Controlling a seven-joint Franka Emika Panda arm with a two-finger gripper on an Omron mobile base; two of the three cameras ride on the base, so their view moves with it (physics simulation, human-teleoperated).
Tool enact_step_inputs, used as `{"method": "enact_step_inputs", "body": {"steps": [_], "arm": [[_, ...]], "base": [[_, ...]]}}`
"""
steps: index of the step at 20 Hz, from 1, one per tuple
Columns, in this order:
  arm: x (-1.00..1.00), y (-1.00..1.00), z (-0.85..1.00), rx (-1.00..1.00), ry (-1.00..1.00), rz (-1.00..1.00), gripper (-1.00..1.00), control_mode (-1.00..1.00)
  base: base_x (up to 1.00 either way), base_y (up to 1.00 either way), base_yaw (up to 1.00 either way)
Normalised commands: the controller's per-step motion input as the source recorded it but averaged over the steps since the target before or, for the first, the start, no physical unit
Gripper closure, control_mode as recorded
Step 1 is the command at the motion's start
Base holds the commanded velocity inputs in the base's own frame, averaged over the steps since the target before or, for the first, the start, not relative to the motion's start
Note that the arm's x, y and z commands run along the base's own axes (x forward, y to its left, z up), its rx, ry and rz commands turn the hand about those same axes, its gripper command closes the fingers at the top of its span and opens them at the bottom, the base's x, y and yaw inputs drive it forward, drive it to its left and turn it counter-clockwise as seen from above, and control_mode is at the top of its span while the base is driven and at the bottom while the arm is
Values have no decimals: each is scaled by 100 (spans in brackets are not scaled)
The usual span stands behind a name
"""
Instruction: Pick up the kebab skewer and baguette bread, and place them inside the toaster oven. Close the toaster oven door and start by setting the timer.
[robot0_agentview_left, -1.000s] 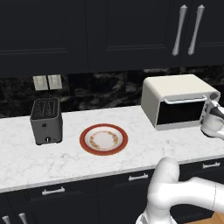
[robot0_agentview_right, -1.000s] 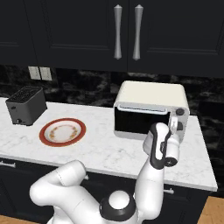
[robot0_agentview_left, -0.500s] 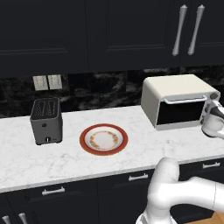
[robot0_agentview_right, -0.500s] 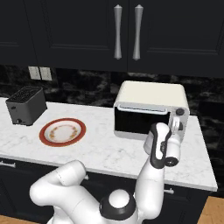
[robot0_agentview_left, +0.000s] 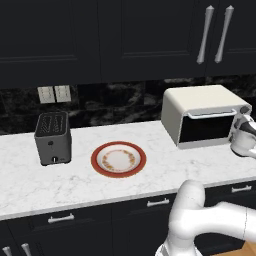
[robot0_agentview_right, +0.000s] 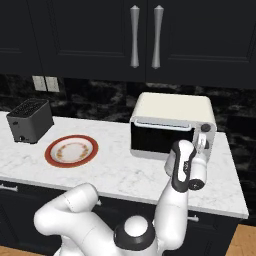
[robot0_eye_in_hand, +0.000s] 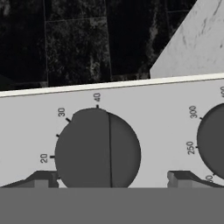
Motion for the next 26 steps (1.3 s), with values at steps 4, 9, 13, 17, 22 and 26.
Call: {"method": "enact_step_inputs", "body": {"steps": [4, 9, 13, 17, 22, 26], "arm": [[0, -47, 0, 1, 0, -5, -100, -100], [0, -51, 0, 2, 0, -10, -100, -100], [0, -51, 0, 4, 0, -11, -100, -100], [0, -64, 0, 4, 0, -11, -100, -100], [0, -70, 0, 6, 0, -7, -100, -100], [-21, -77, 0, 9, 0, -2, -100, -100]], "base": [[0, 0, 0], [0, 0, 0], [0, 0, 0], [0, 0, 0], [0, 0, 0], [0, 0, 0]]}}
